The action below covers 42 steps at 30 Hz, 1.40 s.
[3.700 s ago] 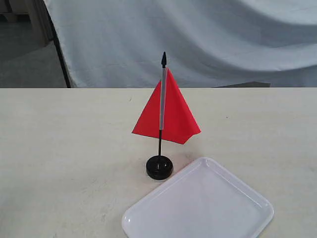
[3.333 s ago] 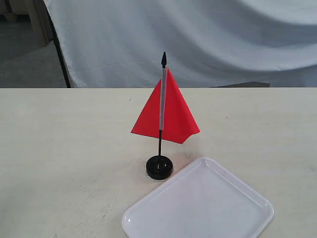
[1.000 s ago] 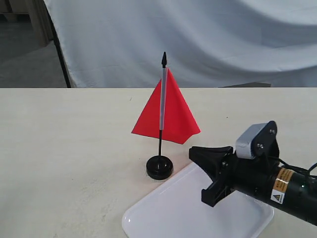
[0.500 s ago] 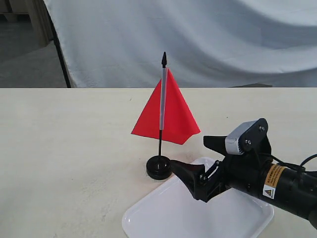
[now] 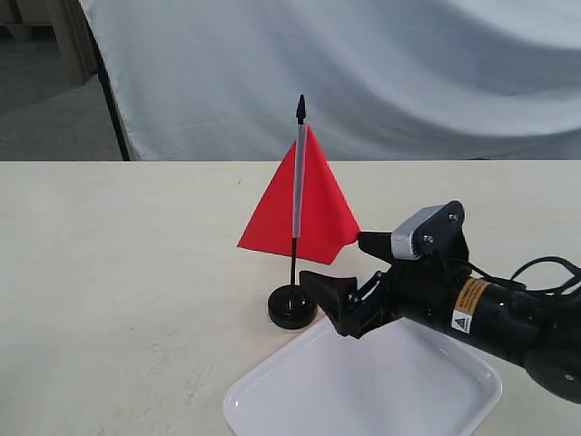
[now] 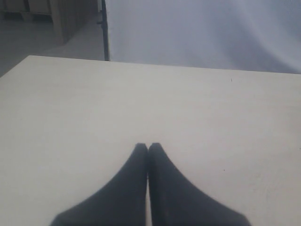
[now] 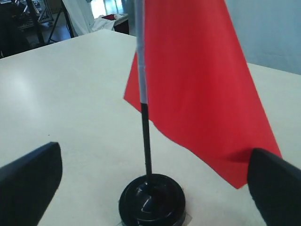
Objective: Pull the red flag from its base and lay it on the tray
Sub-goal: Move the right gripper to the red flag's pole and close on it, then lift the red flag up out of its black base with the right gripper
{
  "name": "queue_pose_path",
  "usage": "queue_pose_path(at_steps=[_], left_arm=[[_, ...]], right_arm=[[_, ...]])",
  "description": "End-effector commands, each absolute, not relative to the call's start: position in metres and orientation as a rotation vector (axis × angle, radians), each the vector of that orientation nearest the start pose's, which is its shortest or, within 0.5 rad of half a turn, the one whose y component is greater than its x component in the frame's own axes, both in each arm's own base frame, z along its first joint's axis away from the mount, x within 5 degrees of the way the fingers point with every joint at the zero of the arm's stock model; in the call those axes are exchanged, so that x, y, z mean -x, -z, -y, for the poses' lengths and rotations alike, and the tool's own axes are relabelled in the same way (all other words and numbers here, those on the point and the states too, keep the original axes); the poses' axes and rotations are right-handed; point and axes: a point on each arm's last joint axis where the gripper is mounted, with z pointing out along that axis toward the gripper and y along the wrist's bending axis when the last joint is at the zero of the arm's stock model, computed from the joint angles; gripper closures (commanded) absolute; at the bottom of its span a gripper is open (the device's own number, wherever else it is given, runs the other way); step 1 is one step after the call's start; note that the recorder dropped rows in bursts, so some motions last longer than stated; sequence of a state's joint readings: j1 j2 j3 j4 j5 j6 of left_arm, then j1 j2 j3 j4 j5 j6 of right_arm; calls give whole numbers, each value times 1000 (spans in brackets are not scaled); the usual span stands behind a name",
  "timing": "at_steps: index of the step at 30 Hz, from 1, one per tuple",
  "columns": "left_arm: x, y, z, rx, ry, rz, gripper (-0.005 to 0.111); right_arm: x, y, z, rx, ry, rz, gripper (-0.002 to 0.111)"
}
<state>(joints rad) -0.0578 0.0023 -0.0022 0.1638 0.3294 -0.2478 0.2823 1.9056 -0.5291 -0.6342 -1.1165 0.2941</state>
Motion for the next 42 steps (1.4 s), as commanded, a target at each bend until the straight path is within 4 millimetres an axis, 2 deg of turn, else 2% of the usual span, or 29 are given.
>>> queue_pose_path(at_steps=[1,6,10,15,17,18,20,22,23,26,30,33,38,42], left_arm=[[-54,-185,-2,65,59,-1799,107],[-54,-185,-2,65,59,-1799,107],[-54,-185,-2,65,59,-1799,107],[-54,-185,-2,65,59,-1799,107],[-54,-185,-2,65,59,-1799,107],[-54,-185,-2,65,59,-1799,107],[-54,-185,-2,65,59,-1799,107],[-54,-185,-2,65,59,-1799,107],[-54,-185,-2,65,59,-1799,107],[-54,-185,-2,65,59,-1799,107],[-54,-185,-2,65,59,-1799,107],[-54,-185,-2,65,59,-1799,107],[-54,-185,-2,65,59,-1799,107],[-54,-185,-2,65,59,-1799,107]], right_arm=[[-284,-111,-145,715,-732,-1702,5],[-291,-101,-179,793,-790,-1662,5],[-299,-104,-197,811,-790,-1626,5],[-306,-106,-200,790,-765,-1637,5],[-306,-107,-200,789,-764,-1637,9],[-306,-107,-200,791,-763,-1636,16],[-307,-107,-201,794,-762,-1632,44],[-306,-106,-201,809,-767,-1636,95],[-306,-106,-202,811,-777,-1639,107],[-306,-111,-202,804,-784,-1616,109],[-303,-140,-203,852,-774,-1535,109],[-305,-167,-194,873,-673,-1545,109],[-297,-223,-169,973,-418,-1554,109],[-284,-256,-145,1069,-141,-1580,109]])
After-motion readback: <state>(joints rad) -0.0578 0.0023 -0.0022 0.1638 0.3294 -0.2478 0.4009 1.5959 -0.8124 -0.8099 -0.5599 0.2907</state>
